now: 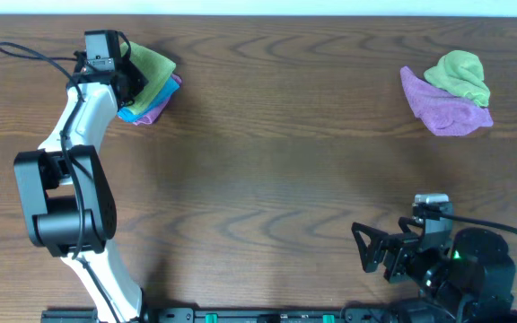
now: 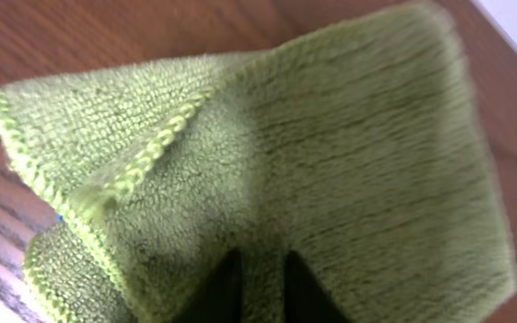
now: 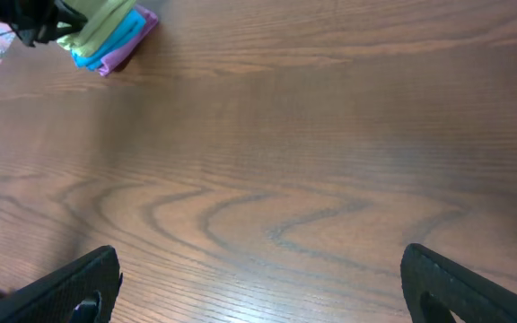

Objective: Fold the cloth
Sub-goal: 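Adjust the green cloth on the stack and open the left gripper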

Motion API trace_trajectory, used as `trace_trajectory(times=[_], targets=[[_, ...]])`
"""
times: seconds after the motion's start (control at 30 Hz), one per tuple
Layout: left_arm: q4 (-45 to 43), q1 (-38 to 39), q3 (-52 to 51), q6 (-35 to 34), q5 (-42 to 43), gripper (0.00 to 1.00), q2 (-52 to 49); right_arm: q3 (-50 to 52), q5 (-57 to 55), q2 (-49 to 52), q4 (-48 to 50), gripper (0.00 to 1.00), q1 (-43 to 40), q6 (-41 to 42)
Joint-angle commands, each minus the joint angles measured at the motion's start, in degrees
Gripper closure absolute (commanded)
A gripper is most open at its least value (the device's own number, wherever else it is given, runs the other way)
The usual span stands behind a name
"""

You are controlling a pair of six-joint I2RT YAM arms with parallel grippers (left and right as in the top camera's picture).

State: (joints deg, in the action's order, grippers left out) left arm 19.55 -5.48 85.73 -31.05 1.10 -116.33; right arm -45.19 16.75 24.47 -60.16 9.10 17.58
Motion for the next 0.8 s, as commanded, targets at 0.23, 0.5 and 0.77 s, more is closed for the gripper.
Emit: trace_trajectory(times=[0.23,0.5,0.77], targets=[[4.57,-0.15,4.90,7.34,-1.07,0.06,11.72,0.33,0.35,-0.20,0.09,0.01,-0.46,0.81],[9.51,-0.13,4.90,7.28,-1.05,0.05,19.47,0.33,0.35,-0.20,0.09,0.01,-0.46,0.81],[10.97,-0.13,4.87,7.28,-1.05,0.05,24.98,0.33,0.35,-0.20,0.09,0.01,-0.46,0.81]])
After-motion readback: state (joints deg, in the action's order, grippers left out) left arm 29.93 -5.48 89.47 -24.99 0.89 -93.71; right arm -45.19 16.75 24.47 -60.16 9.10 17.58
